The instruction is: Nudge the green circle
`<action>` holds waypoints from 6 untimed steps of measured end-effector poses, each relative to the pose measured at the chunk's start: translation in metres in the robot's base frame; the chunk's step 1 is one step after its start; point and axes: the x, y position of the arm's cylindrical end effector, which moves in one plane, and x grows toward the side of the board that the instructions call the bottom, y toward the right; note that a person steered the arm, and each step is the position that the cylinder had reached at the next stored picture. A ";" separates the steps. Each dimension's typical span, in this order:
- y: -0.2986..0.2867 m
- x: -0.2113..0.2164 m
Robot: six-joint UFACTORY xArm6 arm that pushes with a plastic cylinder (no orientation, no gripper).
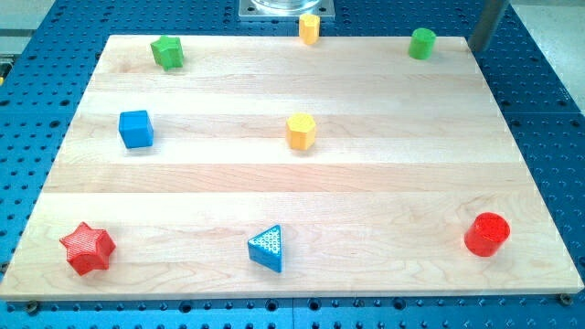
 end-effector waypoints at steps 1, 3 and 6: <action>-0.039 -0.009; -0.186 0.027; -0.205 -0.007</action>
